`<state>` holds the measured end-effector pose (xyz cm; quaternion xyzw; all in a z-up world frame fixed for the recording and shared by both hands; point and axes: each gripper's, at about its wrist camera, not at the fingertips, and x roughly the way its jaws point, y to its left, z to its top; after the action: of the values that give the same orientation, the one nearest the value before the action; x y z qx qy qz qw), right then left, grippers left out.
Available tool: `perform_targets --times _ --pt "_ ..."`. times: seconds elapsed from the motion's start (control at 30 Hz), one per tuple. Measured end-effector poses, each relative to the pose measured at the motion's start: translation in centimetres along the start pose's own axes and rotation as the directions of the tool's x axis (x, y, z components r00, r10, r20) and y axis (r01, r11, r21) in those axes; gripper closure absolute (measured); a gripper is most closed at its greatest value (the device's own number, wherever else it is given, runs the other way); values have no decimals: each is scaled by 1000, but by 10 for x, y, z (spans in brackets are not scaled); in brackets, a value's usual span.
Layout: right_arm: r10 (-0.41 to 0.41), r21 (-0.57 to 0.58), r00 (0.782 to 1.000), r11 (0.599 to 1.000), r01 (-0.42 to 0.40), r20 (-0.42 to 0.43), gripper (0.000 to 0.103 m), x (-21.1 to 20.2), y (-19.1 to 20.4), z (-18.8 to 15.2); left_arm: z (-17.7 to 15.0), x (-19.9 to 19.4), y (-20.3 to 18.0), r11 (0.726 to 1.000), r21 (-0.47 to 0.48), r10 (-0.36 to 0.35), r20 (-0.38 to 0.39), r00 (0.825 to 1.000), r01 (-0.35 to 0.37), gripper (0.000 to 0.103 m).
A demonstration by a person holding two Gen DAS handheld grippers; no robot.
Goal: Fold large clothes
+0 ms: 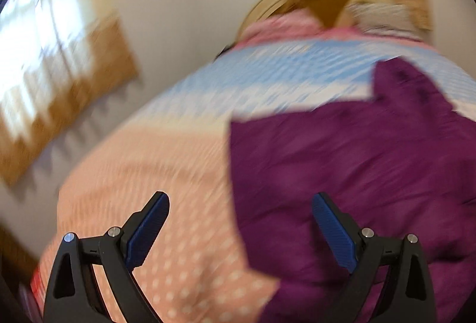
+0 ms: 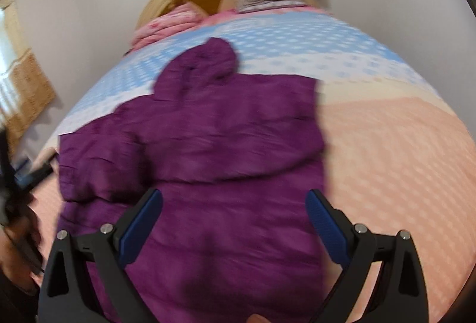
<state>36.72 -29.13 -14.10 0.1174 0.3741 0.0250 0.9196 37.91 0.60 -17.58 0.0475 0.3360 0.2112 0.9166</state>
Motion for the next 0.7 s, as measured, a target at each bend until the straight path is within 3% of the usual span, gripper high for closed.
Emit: perform_targets --times 0.1,0.23,0.27,0.33,0.37,0.43,0.5,0.7 --pt "72 -44 995 996 -75 -65 11 30 35 11 -20 21 16 998 -61 17 -75 997 -22 6" --pt "122 -45 983 991 -129 -139 22 68 62 15 -39 34 18 995 -100 -6 -110 994 -5 6" --pt "138 -42 978 988 -146 -158 29 76 66 14 -41 35 17 995 -98 -4 -110 994 -6 6" --pt "220 20 949 975 -221 -227 69 97 69 10 -41 35 14 996 -90 -2 -110 994 -8 6" --pt "227 29 945 974 -226 -236 74 100 70 8 -40 34 14 996 -86 -5 -107 994 -4 6" --pt "198 -4 965 979 -202 -175 85 86 71 10 -36 31 15 996 -85 -31 -89 996 23 6" --pt "181 -15 977 983 -184 -115 88 69 65 15 -33 29 20 996 -85 -32 -73 997 26 6" --pt "68 8 995 998 -68 77 90 11 18 32 -25 29 26 997 -73 -17 -69 997 12 6"
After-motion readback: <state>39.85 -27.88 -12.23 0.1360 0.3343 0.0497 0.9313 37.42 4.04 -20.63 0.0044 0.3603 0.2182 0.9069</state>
